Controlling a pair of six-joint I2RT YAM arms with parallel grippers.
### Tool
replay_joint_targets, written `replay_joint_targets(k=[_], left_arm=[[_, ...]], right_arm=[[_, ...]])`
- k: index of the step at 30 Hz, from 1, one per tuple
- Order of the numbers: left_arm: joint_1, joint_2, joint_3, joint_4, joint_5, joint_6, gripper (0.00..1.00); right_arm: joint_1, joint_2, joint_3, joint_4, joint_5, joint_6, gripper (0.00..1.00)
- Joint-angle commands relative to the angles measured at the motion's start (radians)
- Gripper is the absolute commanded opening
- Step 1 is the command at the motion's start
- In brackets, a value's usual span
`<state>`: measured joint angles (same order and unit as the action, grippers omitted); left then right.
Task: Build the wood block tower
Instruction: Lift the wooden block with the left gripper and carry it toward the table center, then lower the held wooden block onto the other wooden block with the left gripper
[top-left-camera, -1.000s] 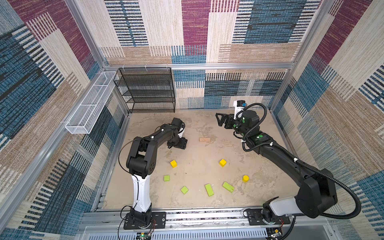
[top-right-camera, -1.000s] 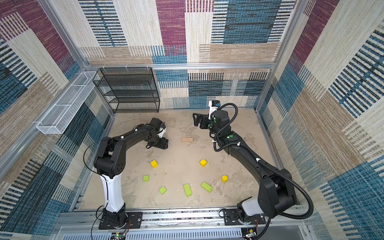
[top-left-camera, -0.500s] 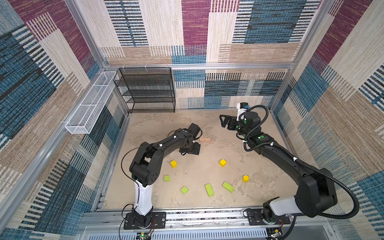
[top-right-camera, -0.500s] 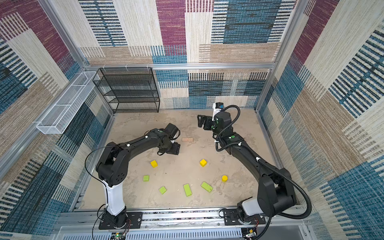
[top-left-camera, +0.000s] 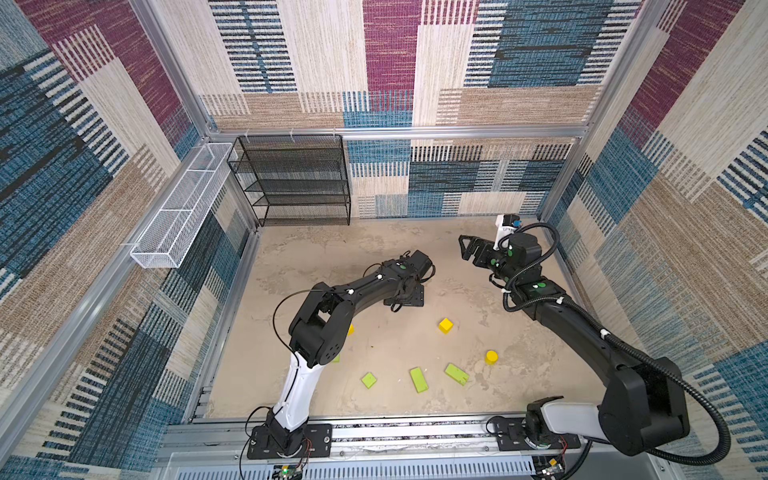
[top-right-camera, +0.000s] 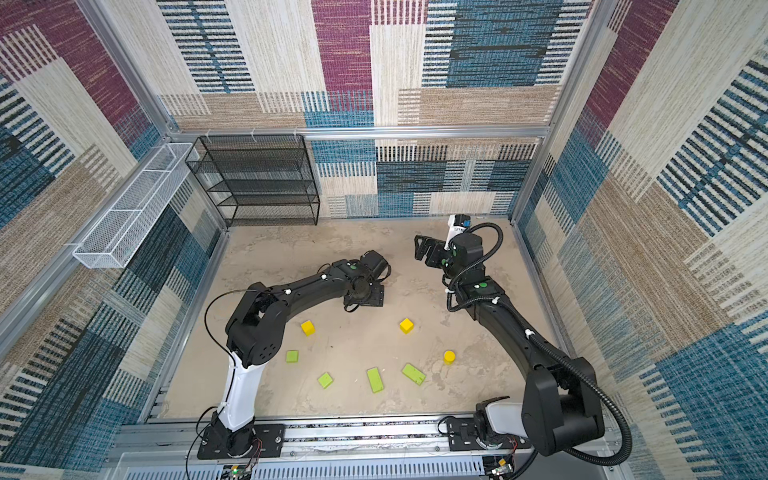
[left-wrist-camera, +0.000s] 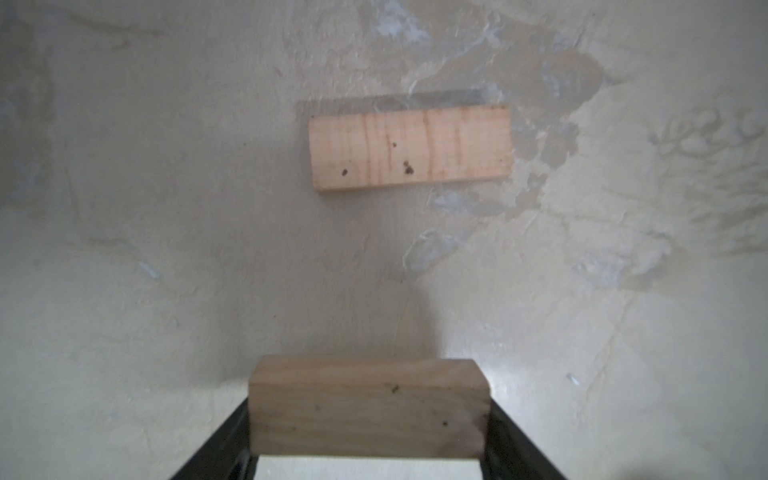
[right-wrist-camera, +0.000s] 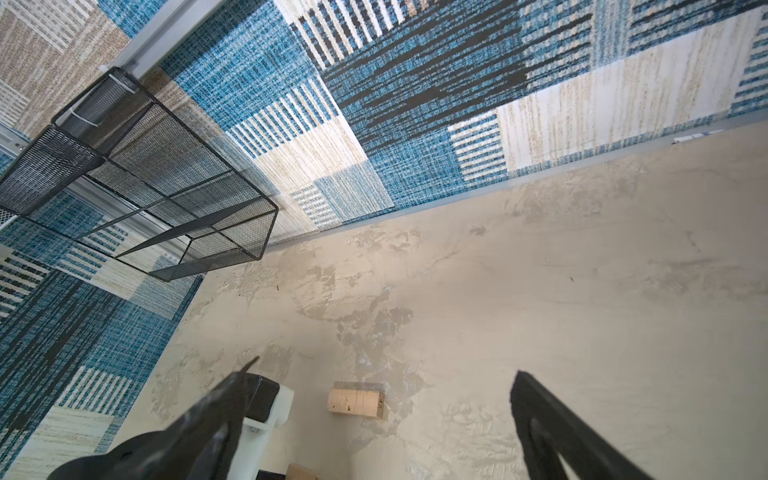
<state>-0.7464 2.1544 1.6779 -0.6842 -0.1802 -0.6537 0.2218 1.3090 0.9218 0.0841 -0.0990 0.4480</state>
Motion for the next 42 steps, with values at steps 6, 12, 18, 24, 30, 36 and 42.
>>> replay_joint_targets(k=[6,12,18,24,30,36,42], left_arm=[[-0.005,0.075,0.081,-0.007,-0.035,-0.073,0.68],[-0.005,0.128,0.151,-0.059,-0.080,-0.069,0.68],[-0.006,0.178,0.227,-0.087,-0.085,-0.065,0.70],[-0.006,0.235,0.316,-0.136,-0.094,-0.071,0.71],[-0.006,0.246,0.337,-0.149,-0.122,-0.115,0.71],[-0.006,0.257,0.354,-0.155,-0.136,-0.118,0.72],[-0.005,0.267,0.369,-0.164,-0.137,-0.115,0.74]], right_arm=[[-0.038,-0.004,-0.026,0.062,-0.036,0.044,0.99],[-0.056,0.003,-0.031,0.070,-0.054,0.052,0.99],[-0.070,0.015,-0.033,0.069,-0.064,0.055,0.99],[-0.079,0.016,-0.038,0.072,-0.069,0.058,0.99],[-0.088,0.015,-0.043,0.071,-0.069,0.060,0.99],[-0.093,0.021,-0.045,0.071,-0.074,0.063,0.99],[-0.098,0.019,-0.048,0.073,-0.077,0.064,0.99]])
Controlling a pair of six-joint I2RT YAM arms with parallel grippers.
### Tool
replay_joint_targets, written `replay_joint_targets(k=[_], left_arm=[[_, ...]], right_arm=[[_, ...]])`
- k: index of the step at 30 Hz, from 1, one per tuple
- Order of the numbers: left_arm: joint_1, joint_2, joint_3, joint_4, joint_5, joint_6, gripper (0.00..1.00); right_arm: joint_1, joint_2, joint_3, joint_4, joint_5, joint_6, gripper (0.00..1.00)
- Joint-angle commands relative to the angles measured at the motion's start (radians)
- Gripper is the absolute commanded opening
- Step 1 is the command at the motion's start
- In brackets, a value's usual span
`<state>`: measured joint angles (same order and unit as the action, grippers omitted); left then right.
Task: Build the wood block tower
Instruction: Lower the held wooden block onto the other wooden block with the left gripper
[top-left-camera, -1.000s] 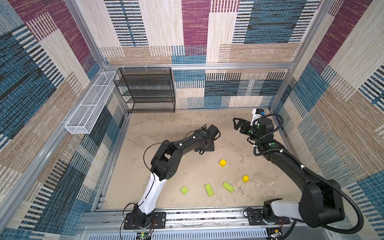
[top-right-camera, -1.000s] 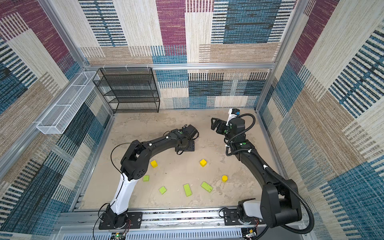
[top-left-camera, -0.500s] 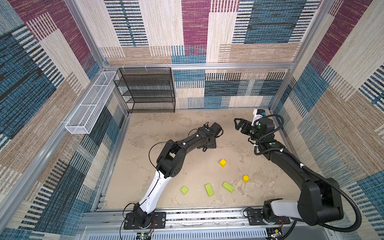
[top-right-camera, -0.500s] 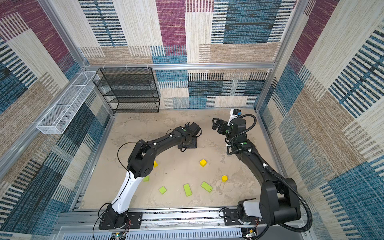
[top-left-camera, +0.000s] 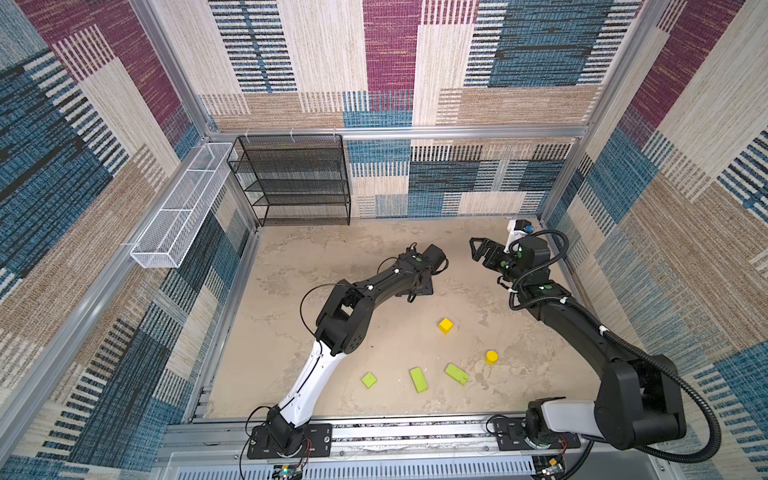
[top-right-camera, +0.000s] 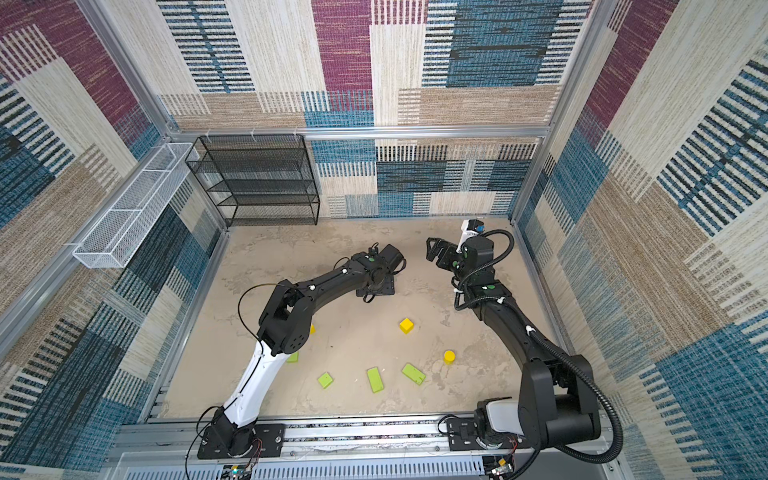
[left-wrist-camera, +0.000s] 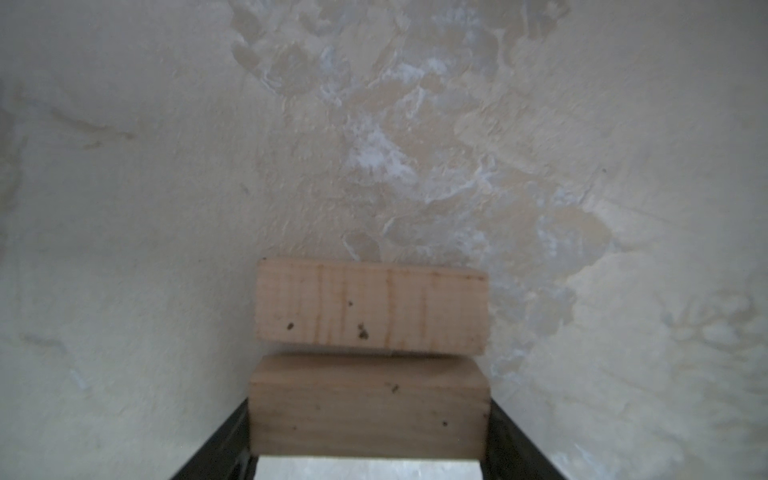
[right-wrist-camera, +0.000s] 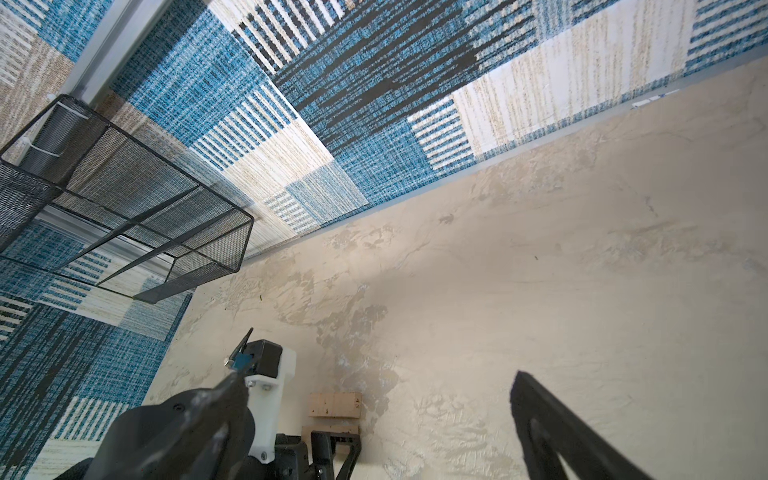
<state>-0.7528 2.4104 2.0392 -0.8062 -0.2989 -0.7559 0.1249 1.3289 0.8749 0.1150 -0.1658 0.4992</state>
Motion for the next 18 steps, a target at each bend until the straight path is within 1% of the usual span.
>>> replay_joint_targets(k=[1,7,15,18], left_arm=[[0.002,0.014,0.010,-0.041,-0.017,-0.013,0.74],[0.001,0.024,0.022,-0.041,-0.002,-0.018,0.76],[0.001,0.026,0.024,-0.044,-0.001,-0.023,0.82],[0.001,0.025,0.026,-0.048,-0.006,-0.024,0.83]], right_arm=[[-0.001,0.000,-0.001,0.041,-0.011,0.013,0.99],[-0.002,-0.008,-0.004,0.040,-0.001,0.018,0.99],[-0.003,-0.013,-0.007,0.039,0.002,0.020,0.99],[-0.004,-0.011,-0.008,0.041,0.002,0.021,0.99]])
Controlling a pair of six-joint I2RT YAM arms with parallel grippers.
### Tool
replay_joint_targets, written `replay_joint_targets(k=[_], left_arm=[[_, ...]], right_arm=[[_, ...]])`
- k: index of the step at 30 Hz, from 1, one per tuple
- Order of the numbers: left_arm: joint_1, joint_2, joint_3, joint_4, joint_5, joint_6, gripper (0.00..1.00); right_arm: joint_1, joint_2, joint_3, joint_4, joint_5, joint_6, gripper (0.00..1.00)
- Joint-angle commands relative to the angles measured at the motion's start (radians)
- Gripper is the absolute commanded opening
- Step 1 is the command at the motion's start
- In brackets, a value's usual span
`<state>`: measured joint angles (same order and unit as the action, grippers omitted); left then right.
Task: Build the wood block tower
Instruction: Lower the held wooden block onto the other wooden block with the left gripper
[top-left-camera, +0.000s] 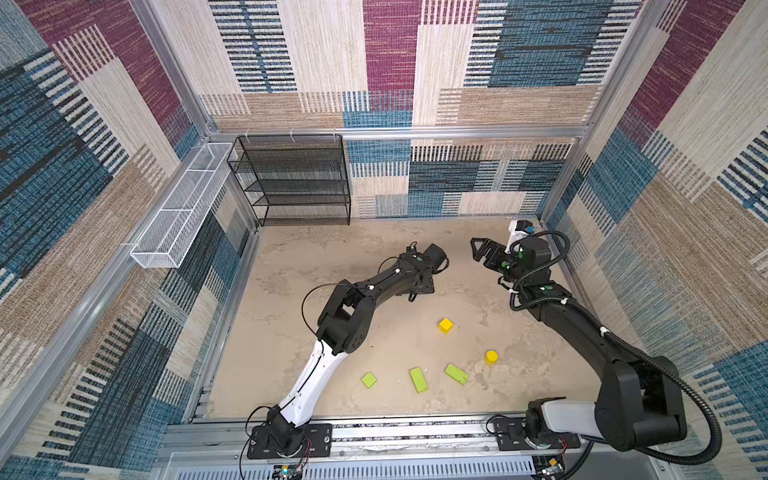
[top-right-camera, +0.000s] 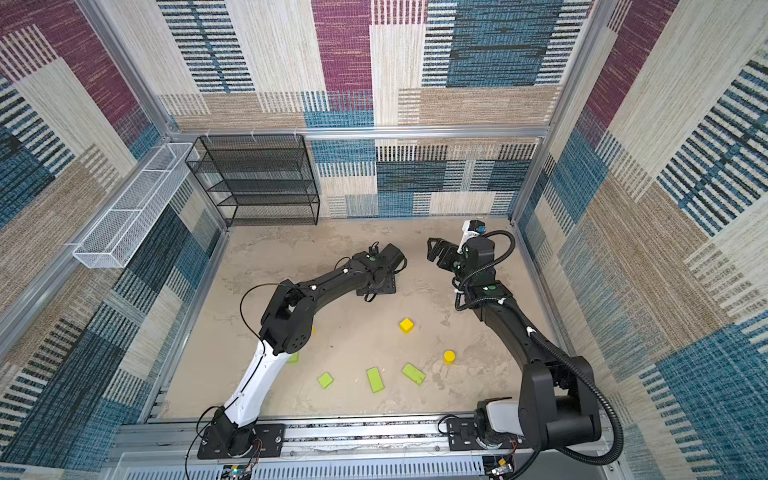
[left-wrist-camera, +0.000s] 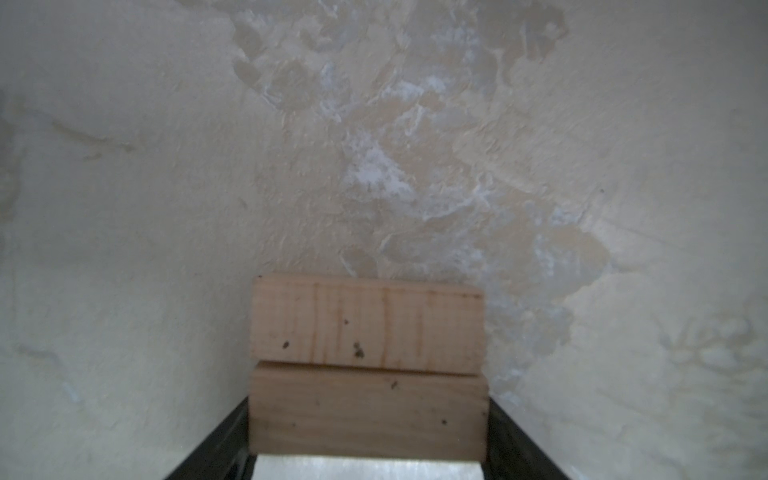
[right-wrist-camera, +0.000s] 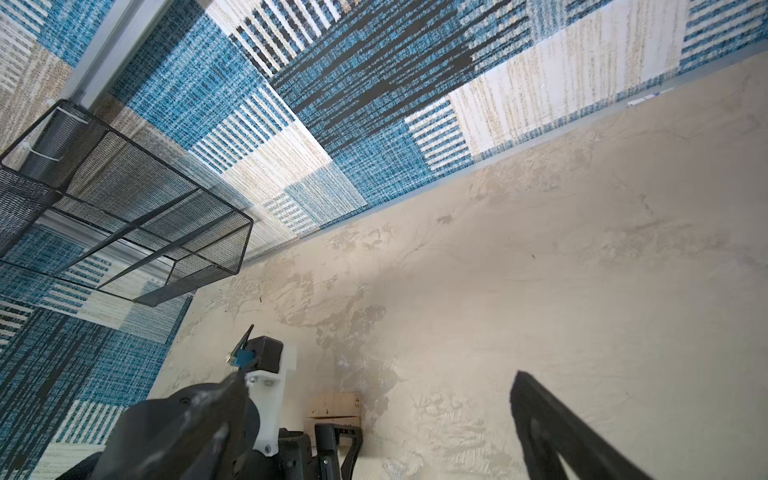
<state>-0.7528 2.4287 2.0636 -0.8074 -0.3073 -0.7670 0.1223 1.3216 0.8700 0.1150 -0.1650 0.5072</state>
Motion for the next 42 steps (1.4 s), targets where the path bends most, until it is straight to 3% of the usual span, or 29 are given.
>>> replay_joint_targets(k=[1,27,42], left_arm=[[0.001,0.006,0.001,-0.046,0.000,-0.013,0.84],[0.003,0.007,0.001,-0.052,-0.040,0.007,0.79],[0.009,0.012,0.004,-0.056,-0.044,0.014,0.83]], right_arm=[[-0.001,-0.004,-0.003,0.041,0.001,0.012,0.99],[-0.001,0.001,-0.004,0.044,-0.005,0.016,0.99],[-0.003,0.001,-0.001,0.045,-0.012,0.016,0.99]])
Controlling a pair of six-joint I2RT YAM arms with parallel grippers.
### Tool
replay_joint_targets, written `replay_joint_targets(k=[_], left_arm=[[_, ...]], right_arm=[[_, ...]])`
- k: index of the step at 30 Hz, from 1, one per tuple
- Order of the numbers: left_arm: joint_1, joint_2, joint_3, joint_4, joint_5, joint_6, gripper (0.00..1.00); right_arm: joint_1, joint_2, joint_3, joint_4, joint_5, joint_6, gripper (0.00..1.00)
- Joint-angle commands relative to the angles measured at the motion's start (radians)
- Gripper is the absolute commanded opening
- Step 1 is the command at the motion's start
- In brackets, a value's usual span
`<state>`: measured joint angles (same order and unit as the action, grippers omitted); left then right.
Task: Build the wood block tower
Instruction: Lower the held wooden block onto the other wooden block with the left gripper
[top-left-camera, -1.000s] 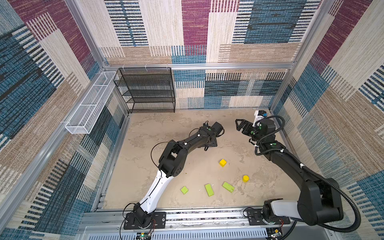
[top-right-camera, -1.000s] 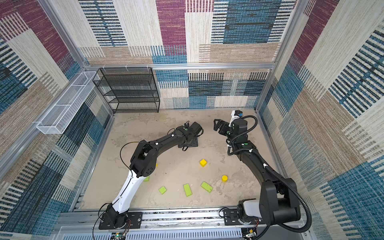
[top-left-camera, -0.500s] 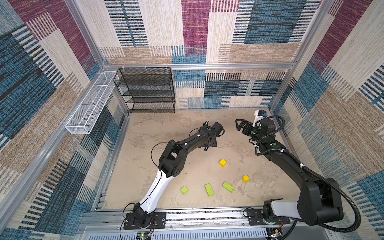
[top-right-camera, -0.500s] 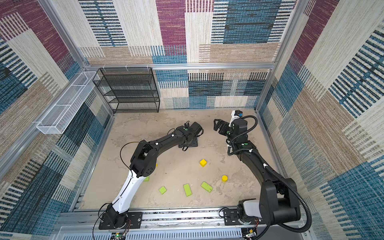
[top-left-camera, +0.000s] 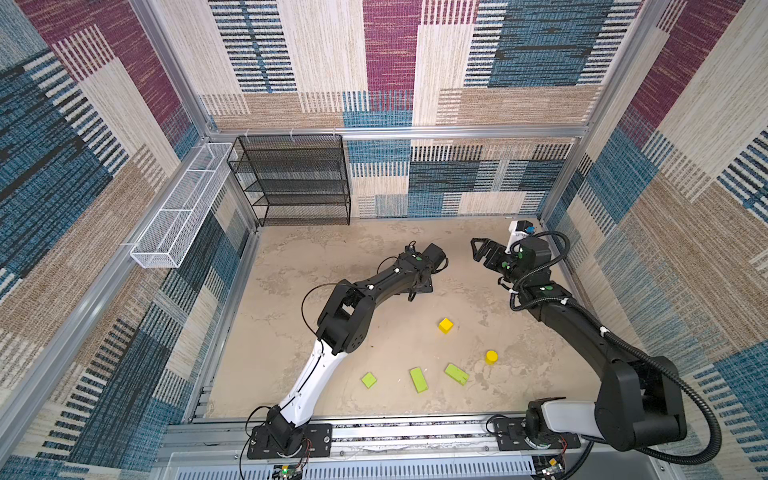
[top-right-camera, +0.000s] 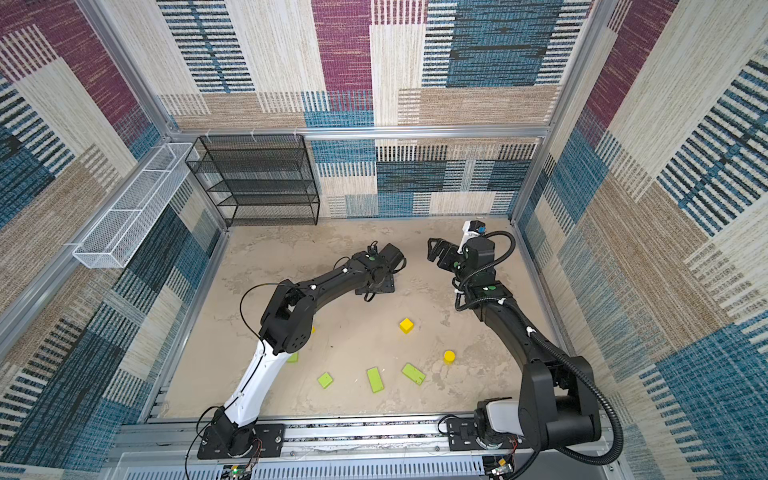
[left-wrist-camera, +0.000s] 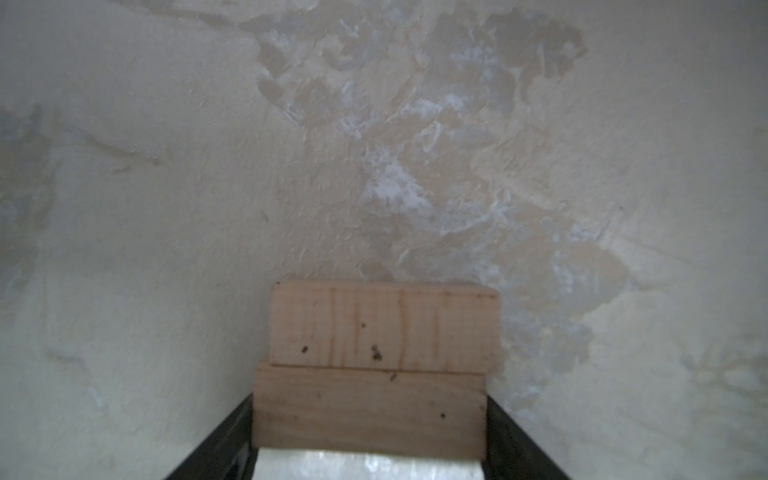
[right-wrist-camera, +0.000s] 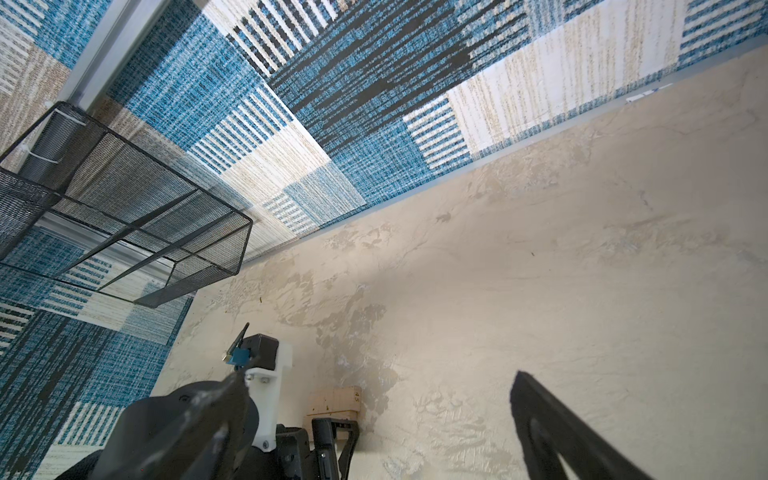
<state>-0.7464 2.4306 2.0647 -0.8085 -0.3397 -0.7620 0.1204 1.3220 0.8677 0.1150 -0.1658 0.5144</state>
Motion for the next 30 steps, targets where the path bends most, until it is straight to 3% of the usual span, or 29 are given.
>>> replay_joint_targets(k=[1,30], left_arm=[[0.002,0.011,0.004,-0.055,-0.009,0.010,0.83],[0.001,0.032,0.035,-0.055,0.048,0.011,0.84]], right_arm=[[-0.001,0.000,0.001,0.045,-0.011,0.009,0.99],[-0.001,0.005,-0.001,0.046,-0.011,0.010,0.99]])
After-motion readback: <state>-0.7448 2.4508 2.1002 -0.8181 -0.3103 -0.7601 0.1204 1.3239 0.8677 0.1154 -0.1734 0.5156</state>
